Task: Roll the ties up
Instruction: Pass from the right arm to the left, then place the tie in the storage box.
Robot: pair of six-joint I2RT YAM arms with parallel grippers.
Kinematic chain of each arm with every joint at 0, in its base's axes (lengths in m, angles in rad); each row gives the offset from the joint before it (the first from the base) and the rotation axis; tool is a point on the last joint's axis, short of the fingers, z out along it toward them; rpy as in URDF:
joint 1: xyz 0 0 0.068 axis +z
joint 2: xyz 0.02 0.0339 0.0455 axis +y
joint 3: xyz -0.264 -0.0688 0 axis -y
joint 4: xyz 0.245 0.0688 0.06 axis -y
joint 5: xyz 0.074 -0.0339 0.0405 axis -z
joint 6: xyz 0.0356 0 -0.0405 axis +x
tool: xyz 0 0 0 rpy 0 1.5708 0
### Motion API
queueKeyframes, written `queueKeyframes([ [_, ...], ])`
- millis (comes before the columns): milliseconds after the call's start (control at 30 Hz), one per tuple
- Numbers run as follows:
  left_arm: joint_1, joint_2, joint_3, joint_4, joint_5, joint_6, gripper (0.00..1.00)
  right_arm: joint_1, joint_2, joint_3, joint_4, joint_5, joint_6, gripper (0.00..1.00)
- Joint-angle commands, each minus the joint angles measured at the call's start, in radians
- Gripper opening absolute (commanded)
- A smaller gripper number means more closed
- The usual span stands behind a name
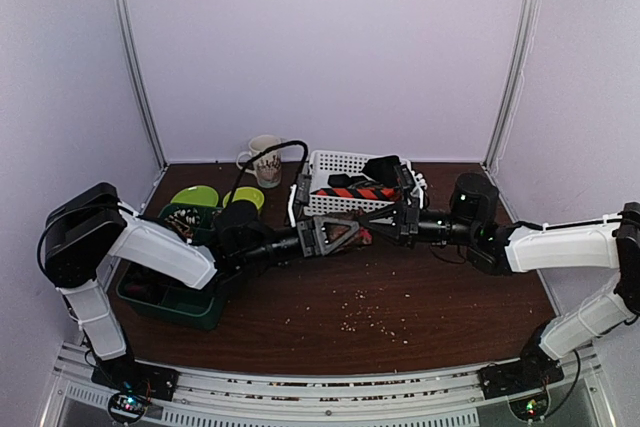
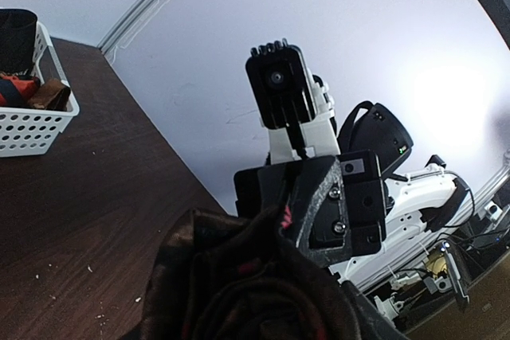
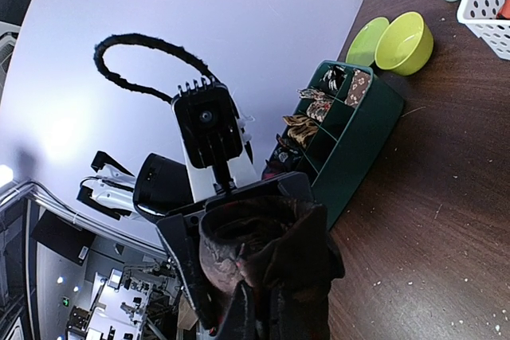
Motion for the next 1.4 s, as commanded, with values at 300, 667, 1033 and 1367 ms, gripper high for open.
queueKeyframes([
  [300, 0.006, -0.05, -0.047, 0.009, -0.019, 0.067, 0.09, 0.0, -0.004, 0.024, -0.008, 0.014, -0.018, 0.39],
  [667, 0.102, -0.283, -0.035, -0.65, -0.002, 0.325, 0.0, -0.077, -0.121, 0.065, -0.417, 0.044, -0.292, 0.98],
  [1033, 0.476, -0.576, 0.037, -1.495, 0.101, 0.636, 0.02, -0.204, -0.219, 0.024, -0.442, -0.048, -0.343, 0.99],
  [1367, 0.621, -0.458, 0.161, -1.76, -0.054, 0.792, 0.0, -0.222, -0.181, -0.038, -0.288, -0.145, -0.247, 1.0],
])
